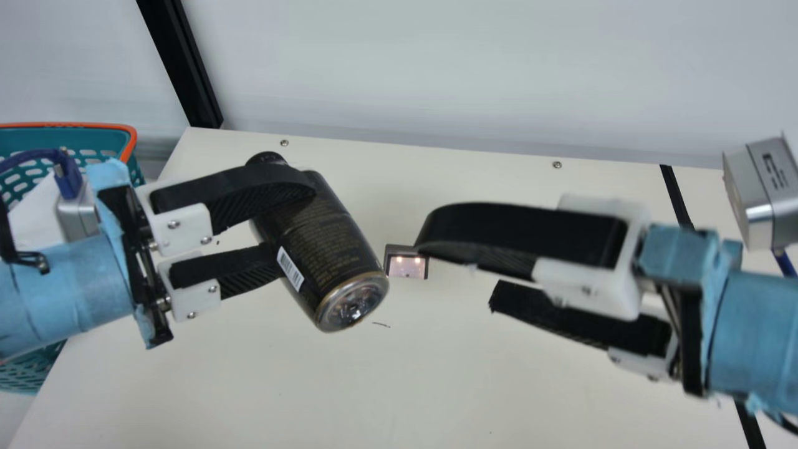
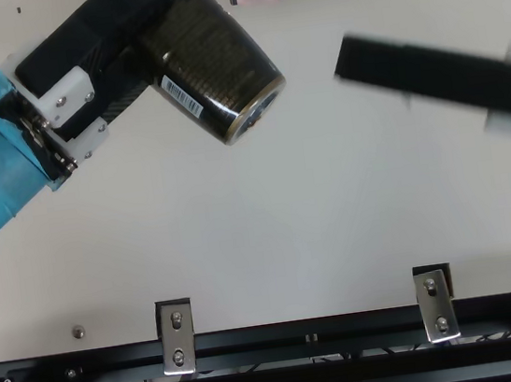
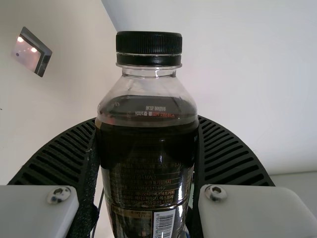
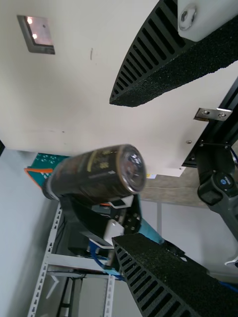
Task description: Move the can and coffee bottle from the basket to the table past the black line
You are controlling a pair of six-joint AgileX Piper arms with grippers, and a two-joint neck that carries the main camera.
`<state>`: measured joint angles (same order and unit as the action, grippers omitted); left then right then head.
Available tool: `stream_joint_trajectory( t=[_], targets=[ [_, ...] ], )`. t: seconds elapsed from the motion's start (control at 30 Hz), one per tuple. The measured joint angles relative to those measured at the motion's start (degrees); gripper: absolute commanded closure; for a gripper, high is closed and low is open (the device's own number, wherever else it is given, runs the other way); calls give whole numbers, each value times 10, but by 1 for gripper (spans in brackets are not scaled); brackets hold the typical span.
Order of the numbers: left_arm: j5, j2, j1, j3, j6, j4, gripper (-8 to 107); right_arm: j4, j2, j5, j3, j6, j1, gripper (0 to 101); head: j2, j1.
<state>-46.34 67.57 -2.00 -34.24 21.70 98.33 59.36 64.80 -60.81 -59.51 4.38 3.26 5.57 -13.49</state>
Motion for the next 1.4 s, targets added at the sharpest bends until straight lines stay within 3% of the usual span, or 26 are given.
stream_joint_trajectory(
  t=[0.23,0.37,1.0,1.4],
  targets=[
    [0,0,0,0,0,0,89,42,94,-59,-39,48,-72,0,0,0],
    [0,0,0,0,0,0,89,83,135,-87,-29,54,-69,0,0,0],
    [0,-1,0,-3,-6,-4,89,106,161,-77,-15,59,-26,0,0,0],
    [-12,16,2,-16,-36,17,89,159,169,-40,5,68,30,0,0,0]
  ],
)
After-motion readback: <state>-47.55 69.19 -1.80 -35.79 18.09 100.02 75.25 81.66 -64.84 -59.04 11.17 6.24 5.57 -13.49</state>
